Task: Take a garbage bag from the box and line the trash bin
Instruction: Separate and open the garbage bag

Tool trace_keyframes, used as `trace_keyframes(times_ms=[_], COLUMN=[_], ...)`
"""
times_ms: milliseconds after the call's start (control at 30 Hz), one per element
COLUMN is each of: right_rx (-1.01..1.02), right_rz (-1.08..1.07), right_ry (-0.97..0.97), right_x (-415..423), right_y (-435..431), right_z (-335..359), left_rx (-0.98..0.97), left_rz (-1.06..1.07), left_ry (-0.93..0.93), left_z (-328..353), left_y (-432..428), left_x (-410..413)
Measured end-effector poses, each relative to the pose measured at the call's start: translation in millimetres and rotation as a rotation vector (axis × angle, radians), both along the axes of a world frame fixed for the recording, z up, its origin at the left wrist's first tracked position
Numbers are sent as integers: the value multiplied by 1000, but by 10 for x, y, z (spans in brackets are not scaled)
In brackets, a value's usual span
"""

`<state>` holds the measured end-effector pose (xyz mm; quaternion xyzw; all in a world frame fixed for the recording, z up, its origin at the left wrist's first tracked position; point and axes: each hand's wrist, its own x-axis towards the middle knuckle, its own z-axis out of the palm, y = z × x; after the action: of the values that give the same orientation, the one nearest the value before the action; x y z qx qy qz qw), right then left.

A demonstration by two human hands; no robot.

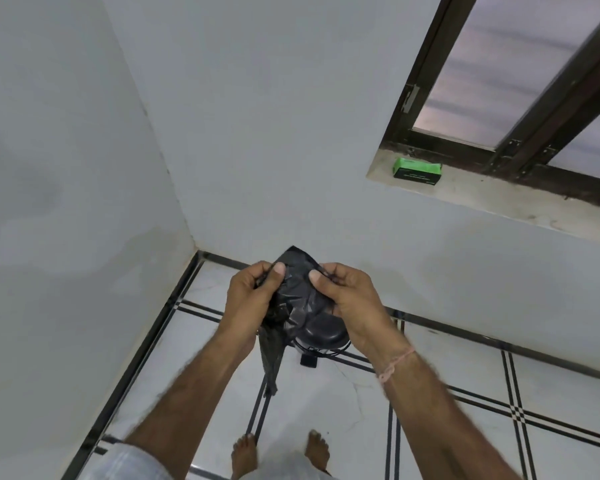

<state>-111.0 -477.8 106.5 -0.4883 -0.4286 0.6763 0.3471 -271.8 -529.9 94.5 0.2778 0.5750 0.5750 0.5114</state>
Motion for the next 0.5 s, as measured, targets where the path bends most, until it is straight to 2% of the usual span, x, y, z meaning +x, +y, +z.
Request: trace_keyframes(times_ms=[133,233,433,467,500], right_rx=[-66,-14,-85,-111,-132], right_rz=[-80,-61,12,-3,-28], right_ry=[-16,-70,69,80,92], right_x=[-123,-182,-175,-190,-203], right_y=[-244,-352,-450,-459,-464], right_z=[-75,-57,11,26,34], left_rx=[-12,1,-27,-29,-34], left_rz=[-14,-45,33,59,97], left_ry=[-17,-26,-47,-11,117], left_z=[-30,-18,75,61,28], left_y=[-104,-149,-147,-156,-168], left_x=[-160,-193,-212,-204,-198])
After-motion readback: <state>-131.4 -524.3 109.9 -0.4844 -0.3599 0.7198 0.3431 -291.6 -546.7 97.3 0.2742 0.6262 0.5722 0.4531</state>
